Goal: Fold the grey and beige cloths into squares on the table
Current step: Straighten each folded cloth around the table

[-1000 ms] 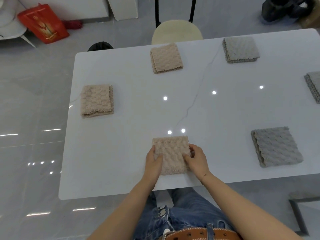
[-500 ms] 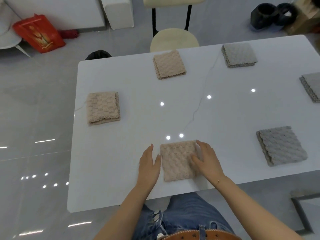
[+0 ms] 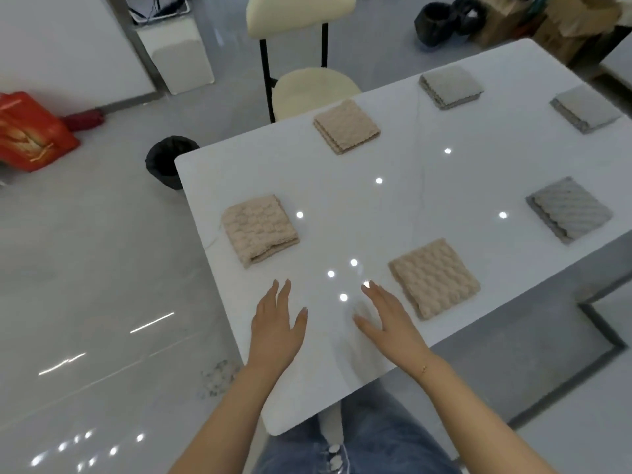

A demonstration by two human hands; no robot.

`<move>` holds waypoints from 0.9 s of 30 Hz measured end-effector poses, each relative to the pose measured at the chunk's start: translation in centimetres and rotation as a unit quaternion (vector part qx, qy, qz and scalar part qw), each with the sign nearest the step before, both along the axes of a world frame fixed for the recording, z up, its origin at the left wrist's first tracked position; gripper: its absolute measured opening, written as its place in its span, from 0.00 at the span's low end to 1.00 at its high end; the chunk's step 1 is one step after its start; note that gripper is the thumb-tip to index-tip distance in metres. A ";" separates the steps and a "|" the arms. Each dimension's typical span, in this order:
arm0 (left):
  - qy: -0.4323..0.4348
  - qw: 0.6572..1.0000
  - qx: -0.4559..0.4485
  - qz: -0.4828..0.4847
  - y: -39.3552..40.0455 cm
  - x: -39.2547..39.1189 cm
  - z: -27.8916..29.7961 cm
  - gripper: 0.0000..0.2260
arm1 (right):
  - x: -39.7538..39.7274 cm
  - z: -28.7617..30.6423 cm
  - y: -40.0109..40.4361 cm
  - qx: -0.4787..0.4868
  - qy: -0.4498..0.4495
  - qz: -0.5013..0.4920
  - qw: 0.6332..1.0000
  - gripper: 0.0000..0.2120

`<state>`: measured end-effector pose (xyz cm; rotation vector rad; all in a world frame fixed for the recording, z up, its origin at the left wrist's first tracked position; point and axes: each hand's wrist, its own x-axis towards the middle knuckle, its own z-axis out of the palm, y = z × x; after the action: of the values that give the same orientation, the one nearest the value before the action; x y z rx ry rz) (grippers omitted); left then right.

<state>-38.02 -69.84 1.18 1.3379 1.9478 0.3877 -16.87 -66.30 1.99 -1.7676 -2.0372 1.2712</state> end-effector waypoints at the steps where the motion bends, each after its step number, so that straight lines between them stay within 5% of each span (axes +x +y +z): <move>1: 0.002 1.000 0.004 -0.002 -0.1 -0.4 0.2 0.27 | -0.4 0.1 -0.3 -0.006 0.008 -0.003 1.000 0.29; 9: 0.043 0.999 0.003 -0.023 -1.1 -3.7 0.4 0.27 | -3.4 -1.3 -0.8 -0.036 0.031 -0.008 0.999 0.27; 17: 0.074 0.985 0.046 -0.150 4.5 -9.2 -1.3 0.26 | -8.9 -1.7 -0.3 -0.051 0.029 -0.090 0.994 0.27; 27: 0.085 0.876 0.098 -0.464 13.6 -16.3 -4.2 0.28 | -20.2 -2.3 -0.7 -0.066 0.012 -0.328 0.942 0.27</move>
<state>-54.28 -56.29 -2.98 2.3017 1.1797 -0.0182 -37.07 -66.97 -0.35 -2.2013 -1.1812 1.2011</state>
